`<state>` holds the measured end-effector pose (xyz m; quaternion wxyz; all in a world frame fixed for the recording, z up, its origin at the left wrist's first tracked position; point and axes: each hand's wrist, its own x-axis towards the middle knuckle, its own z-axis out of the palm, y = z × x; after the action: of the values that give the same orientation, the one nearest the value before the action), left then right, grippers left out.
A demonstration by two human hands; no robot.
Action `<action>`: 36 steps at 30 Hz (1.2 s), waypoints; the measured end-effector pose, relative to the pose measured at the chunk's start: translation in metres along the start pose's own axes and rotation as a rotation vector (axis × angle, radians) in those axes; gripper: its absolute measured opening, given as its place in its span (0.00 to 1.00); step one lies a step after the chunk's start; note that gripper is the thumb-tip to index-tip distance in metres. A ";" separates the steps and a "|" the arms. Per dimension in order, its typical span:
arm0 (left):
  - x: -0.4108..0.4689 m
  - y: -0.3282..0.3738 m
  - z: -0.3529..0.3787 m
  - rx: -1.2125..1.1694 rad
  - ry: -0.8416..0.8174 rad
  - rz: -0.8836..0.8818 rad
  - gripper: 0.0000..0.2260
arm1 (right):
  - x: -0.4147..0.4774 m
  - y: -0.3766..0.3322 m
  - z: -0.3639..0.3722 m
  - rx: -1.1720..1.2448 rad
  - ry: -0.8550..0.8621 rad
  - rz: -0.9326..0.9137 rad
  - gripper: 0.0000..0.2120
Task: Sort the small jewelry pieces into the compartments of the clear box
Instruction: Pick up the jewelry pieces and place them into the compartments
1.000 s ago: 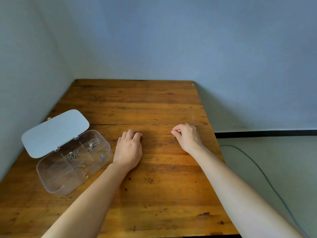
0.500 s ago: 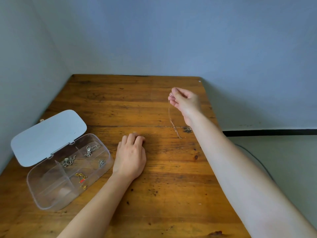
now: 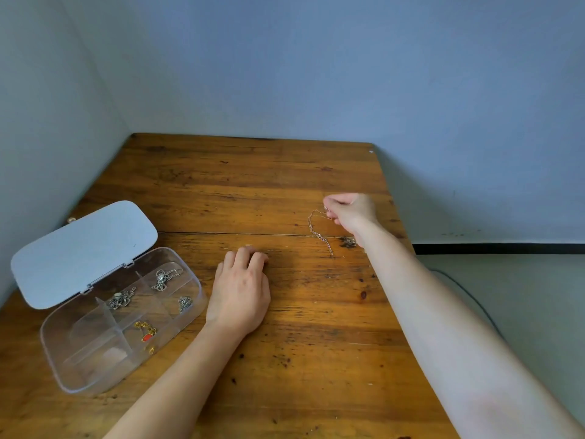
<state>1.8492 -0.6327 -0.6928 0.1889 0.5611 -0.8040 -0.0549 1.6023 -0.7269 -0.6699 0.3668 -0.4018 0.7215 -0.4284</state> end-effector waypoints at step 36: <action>-0.038 -0.012 -0.078 0.073 0.083 0.214 0.14 | -0.121 0.017 0.008 -0.317 -0.066 -0.270 0.17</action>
<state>1.8996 -0.5927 -0.6333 0.2063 0.4802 -0.8523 0.0183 1.6537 -0.6161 -0.6657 0.2618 -0.5614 0.7070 -0.3413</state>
